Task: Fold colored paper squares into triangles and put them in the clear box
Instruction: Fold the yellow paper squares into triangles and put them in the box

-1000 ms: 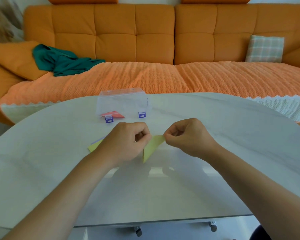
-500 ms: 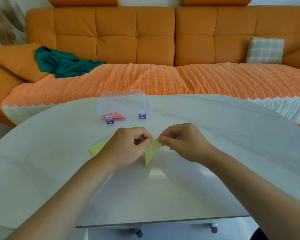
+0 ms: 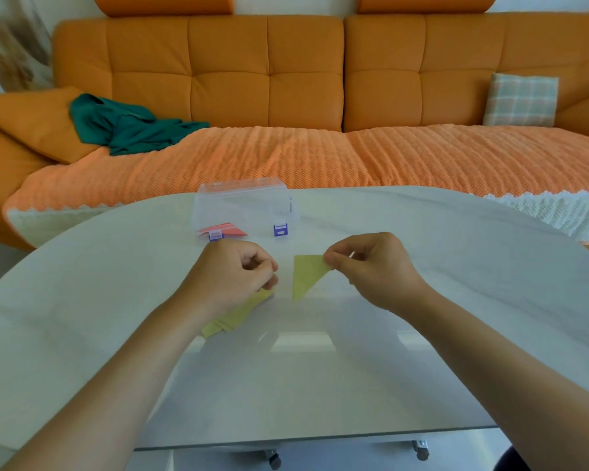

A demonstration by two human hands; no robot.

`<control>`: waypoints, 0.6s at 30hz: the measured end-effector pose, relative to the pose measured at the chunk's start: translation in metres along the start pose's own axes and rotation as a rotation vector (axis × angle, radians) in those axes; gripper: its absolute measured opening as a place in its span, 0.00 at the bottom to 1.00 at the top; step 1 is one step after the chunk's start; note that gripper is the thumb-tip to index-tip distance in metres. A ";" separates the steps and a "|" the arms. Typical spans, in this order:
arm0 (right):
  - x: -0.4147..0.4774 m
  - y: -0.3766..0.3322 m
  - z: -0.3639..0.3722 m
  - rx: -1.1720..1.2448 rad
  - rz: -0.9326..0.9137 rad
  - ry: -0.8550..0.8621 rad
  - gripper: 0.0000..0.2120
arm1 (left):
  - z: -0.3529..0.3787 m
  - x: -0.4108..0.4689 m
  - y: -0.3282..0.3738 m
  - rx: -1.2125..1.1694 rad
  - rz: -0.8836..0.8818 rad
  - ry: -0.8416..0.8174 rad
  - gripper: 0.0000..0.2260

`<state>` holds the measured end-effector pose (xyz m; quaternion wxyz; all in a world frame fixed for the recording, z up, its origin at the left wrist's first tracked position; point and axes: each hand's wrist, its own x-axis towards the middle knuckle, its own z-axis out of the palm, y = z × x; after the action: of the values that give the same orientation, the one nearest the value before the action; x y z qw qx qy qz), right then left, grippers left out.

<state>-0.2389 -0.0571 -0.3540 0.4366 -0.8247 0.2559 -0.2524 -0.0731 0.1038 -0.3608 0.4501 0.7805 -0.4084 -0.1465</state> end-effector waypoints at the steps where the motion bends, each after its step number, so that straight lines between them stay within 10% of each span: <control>1: 0.001 0.000 -0.001 0.043 0.028 0.027 0.11 | 0.001 0.000 -0.001 -0.060 -0.006 0.050 0.10; 9: -0.004 0.001 0.015 0.191 0.111 -0.031 0.09 | 0.035 -0.011 0.014 -0.428 -0.102 0.086 0.10; 18: -0.005 0.001 0.018 0.112 -0.007 -0.077 0.04 | 0.034 -0.011 0.012 -0.047 0.067 -0.012 0.08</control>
<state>-0.2314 -0.0441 -0.3643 0.4908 -0.8089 0.2216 -0.2360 -0.1060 0.0889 -0.3709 0.4703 0.7547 -0.4336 -0.1457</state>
